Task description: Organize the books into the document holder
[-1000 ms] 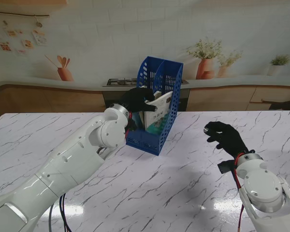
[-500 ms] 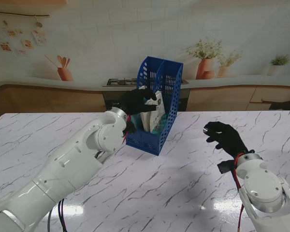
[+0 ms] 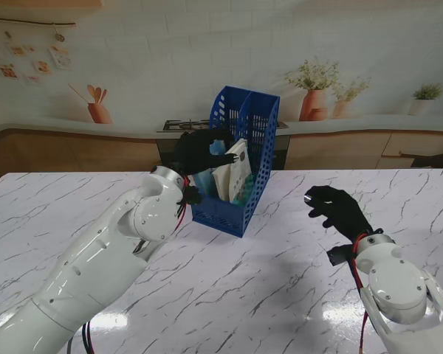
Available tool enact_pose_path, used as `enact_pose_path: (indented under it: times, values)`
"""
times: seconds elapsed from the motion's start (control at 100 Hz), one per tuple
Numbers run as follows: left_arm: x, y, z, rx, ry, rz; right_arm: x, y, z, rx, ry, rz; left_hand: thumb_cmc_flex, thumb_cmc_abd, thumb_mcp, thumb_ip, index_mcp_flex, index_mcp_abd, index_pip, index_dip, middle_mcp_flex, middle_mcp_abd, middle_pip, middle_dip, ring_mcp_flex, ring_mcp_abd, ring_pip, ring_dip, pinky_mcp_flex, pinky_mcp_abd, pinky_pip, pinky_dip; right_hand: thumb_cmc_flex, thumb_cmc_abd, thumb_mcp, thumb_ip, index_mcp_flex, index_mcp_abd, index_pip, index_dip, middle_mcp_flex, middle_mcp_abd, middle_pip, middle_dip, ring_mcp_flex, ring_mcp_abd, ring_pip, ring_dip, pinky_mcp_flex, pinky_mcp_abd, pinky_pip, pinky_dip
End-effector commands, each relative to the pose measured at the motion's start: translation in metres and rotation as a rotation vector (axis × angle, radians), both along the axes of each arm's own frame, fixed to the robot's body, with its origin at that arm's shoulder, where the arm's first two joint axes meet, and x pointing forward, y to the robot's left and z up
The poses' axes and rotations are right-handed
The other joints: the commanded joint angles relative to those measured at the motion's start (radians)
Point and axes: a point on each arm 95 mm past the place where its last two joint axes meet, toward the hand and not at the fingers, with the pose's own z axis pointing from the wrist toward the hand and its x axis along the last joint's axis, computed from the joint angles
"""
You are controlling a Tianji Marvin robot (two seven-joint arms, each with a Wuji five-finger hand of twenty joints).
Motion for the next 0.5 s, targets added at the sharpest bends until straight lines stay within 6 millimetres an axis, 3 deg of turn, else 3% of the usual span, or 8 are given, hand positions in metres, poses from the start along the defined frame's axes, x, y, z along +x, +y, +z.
enact_pose_path:
  times: [0.0, 0.22, 0.39, 0.49]
  values:
    - [-0.011, 0.000, -0.001, -0.033, 0.011, -0.045, -0.002, 0.005, -0.002, 0.017, 0.000, 0.007, -0.004, 0.035, -0.022, 0.031, -0.028, -0.024, -0.013, -0.011, -0.032, -0.002, -0.017, -0.012, -0.032, 0.010, -0.025, -0.011, -0.014, -0.030, -0.041, -0.018, -0.010, -0.009, 0.002, 0.037, 0.015, -0.021, -0.020, 0.011, 0.011, -0.015, -0.007, 0.002, 0.002, 0.006, -0.017, -0.006, -0.003, 0.014, -0.002, -0.004]
    - [-0.037, 0.019, -0.002, -0.099, 0.067, -0.075, -0.008, 0.014, -0.001, 0.027, -0.001, 0.022, 0.026, 0.045, -0.027, 0.036, -0.029, -0.033, 0.068, 0.061, -0.013, -0.016, 0.006, 0.022, -0.021, 0.031, -0.012, -0.011, 0.023, -0.021, -0.064, -0.040, -0.017, -0.014, 0.019, 0.033, 0.029, -0.027, -0.006, 0.016, 0.014, -0.026, -0.012, 0.000, -0.004, 0.006, -0.025, -0.009, -0.010, 0.013, -0.007, -0.008]
    - [-0.053, 0.035, -0.011, -0.128, 0.105, -0.056, -0.008, 0.020, -0.003, 0.032, -0.001, 0.049, 0.039, 0.049, -0.022, 0.039, -0.029, -0.032, 0.092, 0.095, -0.006, -0.028, 0.003, 0.023, -0.012, 0.026, -0.005, -0.002, 0.028, 0.020, -0.063, -0.039, -0.014, -0.003, 0.013, 0.031, 0.034, -0.032, 0.013, 0.031, 0.006, -0.029, -0.015, 0.000, -0.016, 0.005, -0.034, -0.012, -0.019, 0.007, -0.016, -0.013]
    - [-0.062, 0.043, -0.021, -0.149, 0.135, -0.037, -0.008, 0.023, -0.004, 0.035, 0.005, 0.075, 0.042, 0.049, -0.019, 0.039, -0.030, -0.031, 0.111, 0.113, 0.003, -0.025, 0.005, 0.025, -0.011, 0.039, -0.004, 0.004, 0.025, 0.028, -0.061, -0.038, 0.033, 0.041, -0.048, 0.024, 0.024, -0.037, 0.024, 0.053, -0.007, -0.032, -0.020, -0.003, -0.032, 0.001, -0.051, -0.016, -0.042, 0.001, -0.039, -0.023]
